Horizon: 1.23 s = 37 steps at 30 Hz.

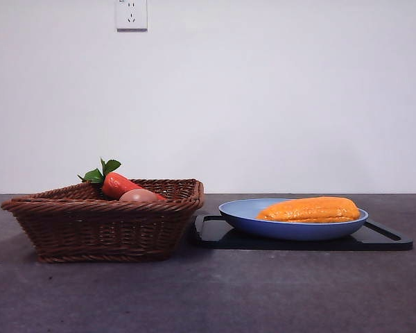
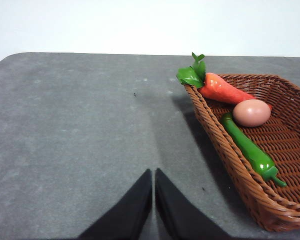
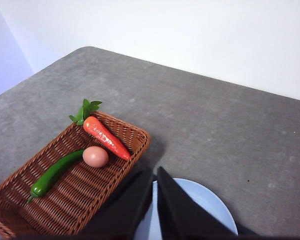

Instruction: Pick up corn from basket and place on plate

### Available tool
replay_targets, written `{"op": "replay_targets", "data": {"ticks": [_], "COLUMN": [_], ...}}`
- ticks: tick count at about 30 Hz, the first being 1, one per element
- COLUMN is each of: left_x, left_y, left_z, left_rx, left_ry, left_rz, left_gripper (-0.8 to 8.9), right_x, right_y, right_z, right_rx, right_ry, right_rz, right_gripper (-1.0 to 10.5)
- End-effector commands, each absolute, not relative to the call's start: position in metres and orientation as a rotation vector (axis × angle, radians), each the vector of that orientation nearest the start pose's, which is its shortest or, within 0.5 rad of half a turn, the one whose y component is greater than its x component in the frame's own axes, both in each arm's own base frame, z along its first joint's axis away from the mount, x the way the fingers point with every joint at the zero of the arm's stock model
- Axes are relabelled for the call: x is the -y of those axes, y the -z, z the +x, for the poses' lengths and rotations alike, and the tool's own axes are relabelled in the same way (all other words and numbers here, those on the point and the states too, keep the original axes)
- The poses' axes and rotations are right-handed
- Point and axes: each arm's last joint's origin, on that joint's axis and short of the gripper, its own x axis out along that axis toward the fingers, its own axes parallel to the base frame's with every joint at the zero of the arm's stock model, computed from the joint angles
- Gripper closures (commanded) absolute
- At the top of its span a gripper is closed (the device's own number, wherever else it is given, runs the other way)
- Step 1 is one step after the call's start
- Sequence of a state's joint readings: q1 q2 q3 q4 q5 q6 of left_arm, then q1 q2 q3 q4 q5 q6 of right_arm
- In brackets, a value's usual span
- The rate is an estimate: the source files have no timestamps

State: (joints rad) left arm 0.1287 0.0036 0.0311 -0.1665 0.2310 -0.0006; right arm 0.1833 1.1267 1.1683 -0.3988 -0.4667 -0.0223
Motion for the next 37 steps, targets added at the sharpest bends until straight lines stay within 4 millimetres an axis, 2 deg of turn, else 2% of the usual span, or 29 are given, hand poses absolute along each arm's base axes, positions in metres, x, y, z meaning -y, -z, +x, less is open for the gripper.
{"op": "replay_targets", "data": {"ticks": [1, 10, 12, 16, 20, 24, 30, 37], "left_x": [-0.006, -0.006, -0.006, -0.006, -0.006, -0.006, -0.006, -0.006], "left_y": [-0.149, -0.149, -0.149, -0.149, -0.149, -0.149, -0.149, -0.149], "left_z": [0.096, 0.096, 0.096, 0.096, 0.096, 0.096, 0.096, 0.096], "left_rx": [-0.160, -0.160, -0.159, -0.159, -0.159, -0.159, -0.159, -0.159], "left_ry": [0.096, 0.096, 0.096, 0.097, 0.097, 0.096, 0.097, 0.097], "left_rz": [-0.038, -0.038, -0.038, -0.038, -0.039, -0.038, -0.038, -0.038], "left_gripper": [8.06, 8.06, 8.06, 8.06, 8.06, 8.06, 8.06, 8.06], "right_x": [-0.057, -0.057, -0.051, -0.037, -0.027, -0.011, 0.002, 0.009], "right_y": [-0.385, -0.386, -0.388, -0.398, -0.400, -0.377, -0.318, -0.251], "right_z": [0.232, 0.232, 0.229, 0.213, 0.186, 0.155, 0.119, 0.102], "right_rx": [-0.326, -0.319, -0.315, -0.266, -0.198, -0.142, 0.018, 0.124], "right_ry": [-0.651, -0.651, -0.603, -0.460, -0.406, -0.326, -0.206, -0.008], "right_rz": [0.021, 0.010, 0.007, -0.014, -0.023, -0.015, -0.042, -0.053], "right_gripper": [9.5, 9.5, 9.5, 9.5, 9.5, 9.5, 9.5, 9.5]}}
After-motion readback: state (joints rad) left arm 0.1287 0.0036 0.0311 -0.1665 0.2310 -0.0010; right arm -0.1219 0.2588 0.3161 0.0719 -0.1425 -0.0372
